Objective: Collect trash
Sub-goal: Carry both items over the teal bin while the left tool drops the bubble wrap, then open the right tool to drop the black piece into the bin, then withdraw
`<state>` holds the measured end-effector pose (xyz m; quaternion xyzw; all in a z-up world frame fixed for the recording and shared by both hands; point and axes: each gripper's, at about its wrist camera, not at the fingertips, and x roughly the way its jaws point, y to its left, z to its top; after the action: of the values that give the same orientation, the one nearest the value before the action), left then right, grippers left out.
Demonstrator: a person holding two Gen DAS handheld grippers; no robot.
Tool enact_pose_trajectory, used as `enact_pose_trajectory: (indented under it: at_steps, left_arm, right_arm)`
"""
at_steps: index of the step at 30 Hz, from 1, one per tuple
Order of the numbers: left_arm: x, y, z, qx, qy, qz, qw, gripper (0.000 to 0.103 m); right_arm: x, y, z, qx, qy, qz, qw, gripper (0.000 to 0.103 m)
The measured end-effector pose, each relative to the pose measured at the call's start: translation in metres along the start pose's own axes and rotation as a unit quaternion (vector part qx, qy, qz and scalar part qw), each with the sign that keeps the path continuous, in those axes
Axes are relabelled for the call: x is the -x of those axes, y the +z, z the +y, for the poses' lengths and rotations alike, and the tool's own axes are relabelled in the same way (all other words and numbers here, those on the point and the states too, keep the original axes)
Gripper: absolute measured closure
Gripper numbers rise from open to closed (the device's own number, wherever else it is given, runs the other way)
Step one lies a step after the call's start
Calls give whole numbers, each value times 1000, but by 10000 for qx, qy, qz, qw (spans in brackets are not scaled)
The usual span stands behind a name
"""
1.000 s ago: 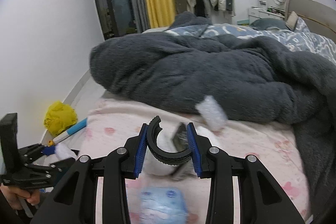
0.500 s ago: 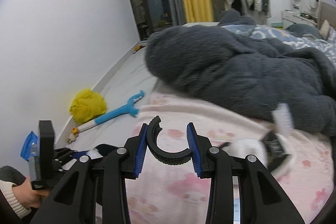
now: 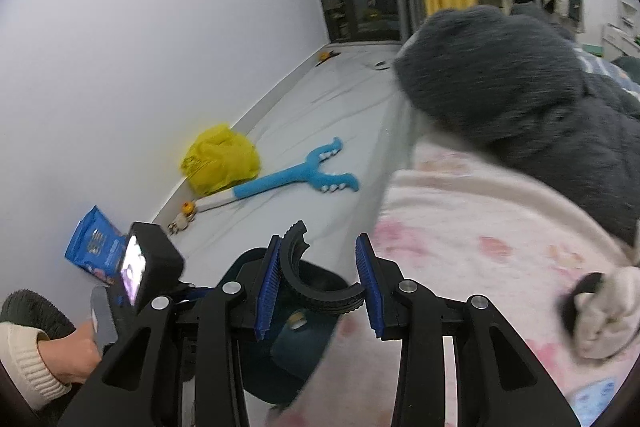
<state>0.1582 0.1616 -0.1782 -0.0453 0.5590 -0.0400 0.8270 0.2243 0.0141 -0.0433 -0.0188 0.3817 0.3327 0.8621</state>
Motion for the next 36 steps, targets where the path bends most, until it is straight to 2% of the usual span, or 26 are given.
enact_pose_trajectory:
  at_steps: [12, 17, 24, 29, 36]
  left_arm:
    - [-20, -23, 33, 160, -37, 737, 9971, 33]
    - [-18, -31, 47, 326, -108, 748, 9966, 24]
    - [1, -37, 64, 470, -202, 417, 9978, 23]
    - [22, -35, 71, 477, -255, -7, 9985, 23]
    - [49, -27, 79, 493, -249, -560, 9969, 31]
  right_arm:
    - [-57, -5, 43, 55, 405, 577, 9975, 65]
    - [-79, -9, 50, -31, 505, 832, 9952, 65]
    - [-111, -18, 65, 36, 456, 1224, 9914, 65]
    - [-132, -28, 73, 78, 392, 1500, 9879, 65]
    - [-156, -46, 76, 95, 263, 1903, 9813, 65]
